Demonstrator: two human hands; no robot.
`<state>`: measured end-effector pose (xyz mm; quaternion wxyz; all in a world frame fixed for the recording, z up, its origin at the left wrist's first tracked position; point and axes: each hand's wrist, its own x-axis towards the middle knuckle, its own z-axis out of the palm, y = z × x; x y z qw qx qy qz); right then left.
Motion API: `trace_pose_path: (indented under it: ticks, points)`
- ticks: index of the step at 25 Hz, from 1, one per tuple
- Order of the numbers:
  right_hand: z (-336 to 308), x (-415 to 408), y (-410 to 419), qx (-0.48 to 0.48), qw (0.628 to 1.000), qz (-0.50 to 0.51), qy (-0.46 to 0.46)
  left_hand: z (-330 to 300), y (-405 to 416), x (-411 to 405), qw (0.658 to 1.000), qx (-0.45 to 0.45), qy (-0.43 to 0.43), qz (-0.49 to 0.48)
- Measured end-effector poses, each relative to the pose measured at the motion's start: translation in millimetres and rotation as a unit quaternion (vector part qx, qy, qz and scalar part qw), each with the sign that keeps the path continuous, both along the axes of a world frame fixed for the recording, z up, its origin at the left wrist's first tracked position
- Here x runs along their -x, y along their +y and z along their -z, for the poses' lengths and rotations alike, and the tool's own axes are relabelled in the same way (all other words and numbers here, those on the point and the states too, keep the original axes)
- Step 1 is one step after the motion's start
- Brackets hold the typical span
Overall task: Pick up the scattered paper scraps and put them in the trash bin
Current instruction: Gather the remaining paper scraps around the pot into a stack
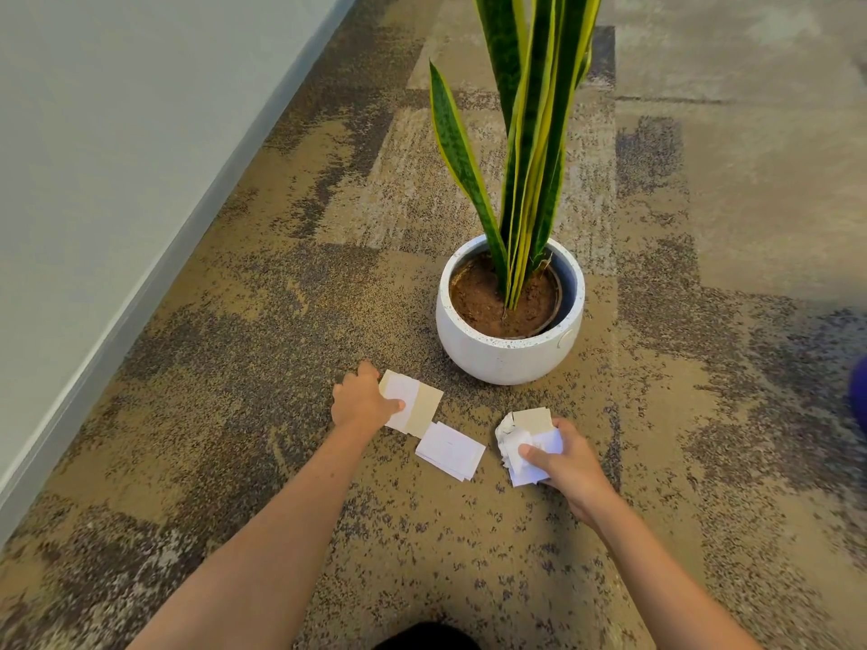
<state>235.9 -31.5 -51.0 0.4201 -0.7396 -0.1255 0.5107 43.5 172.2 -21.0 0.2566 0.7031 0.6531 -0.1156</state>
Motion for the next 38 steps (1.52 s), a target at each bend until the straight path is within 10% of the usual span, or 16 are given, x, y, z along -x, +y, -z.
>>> trace_pose_path:
  ticks: [9,14,26,38]
  points:
    - [-2,0,0,0.0,1.0,0.008,-0.002,-26,-8,22,0.981,0.024,-0.156,0.115]
    - [-2,0,-1,-0.006,1.0,0.002,0.0,-40,-21,-5,0.919,0.154,-0.09,0.351]
    - [-1,0,-1,-0.001,1.0,0.007,-0.003,-42,-32,-34,0.888,0.193,-0.05,0.415]
    - [0,2,-1,-0.008,1.0,0.013,-0.014,8,-79,-31,0.887,0.01,-0.009,0.462]
